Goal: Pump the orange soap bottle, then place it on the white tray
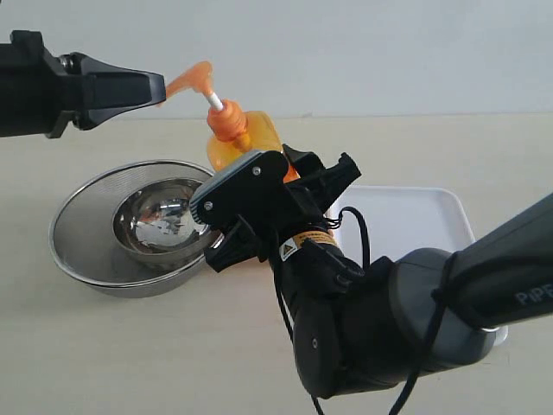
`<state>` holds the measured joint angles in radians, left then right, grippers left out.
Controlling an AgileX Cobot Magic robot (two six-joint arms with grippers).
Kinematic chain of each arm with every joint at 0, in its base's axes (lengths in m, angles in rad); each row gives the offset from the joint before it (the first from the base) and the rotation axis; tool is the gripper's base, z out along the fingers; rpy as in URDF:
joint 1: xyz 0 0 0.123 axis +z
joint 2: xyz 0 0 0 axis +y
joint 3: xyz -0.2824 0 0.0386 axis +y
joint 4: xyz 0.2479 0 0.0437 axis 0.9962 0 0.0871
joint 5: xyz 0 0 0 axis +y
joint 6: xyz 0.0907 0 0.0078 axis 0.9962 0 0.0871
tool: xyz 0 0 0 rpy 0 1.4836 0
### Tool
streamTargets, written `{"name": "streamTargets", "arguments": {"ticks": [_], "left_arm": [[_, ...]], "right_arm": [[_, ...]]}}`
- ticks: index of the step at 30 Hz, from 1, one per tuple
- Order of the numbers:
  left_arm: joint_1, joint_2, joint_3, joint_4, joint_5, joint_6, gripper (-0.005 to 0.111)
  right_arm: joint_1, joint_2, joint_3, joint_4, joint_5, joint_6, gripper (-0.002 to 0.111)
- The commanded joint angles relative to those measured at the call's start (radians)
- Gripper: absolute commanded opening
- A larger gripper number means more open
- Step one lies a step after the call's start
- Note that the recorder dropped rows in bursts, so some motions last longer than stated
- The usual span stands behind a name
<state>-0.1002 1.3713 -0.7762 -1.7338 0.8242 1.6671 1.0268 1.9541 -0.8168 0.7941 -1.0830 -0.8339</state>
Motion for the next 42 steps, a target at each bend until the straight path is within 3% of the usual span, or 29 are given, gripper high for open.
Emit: {"name": "streamTargets", "arguments": {"ticks": [1,5,12,24,33,42], "left_arm": [[-0.006,0.0,-0.003,-0.011,0.083,-0.015,0.005],[-0.006,-0.001,-0.003,-0.005,0.181,-0.02,0.005],[-0.006,-0.001,-0.003,0.118,0.085,-0.059,0.005],[-0.006,-0.001,-0.003,0.12,-0.086,-0.052,0.005],[-0.006,-0.001,-0.005,0.02,-0.097,0.013,0.005],[-0.004,-0.006,-0.005,0.025,-0.081,0.01,0.005]], "right_arm": [[0.0,-0.002,-0.002,0.009,0.009,0.003,0.011],[0.0,-0.002,-0.002,0.009,0.009,0.003,0.011],[0.0,-0.002,-0.002,0.009,0.009,0.003,0.011],[0.0,-0.002,-0.002,0.007,0.009,0.005,0.011],[0.0,-0.002,-0.002,0.007,0.009,0.007,0.011],[0.0,-0.002,-0.002,0.007,0.016,0.007,0.011]]}}
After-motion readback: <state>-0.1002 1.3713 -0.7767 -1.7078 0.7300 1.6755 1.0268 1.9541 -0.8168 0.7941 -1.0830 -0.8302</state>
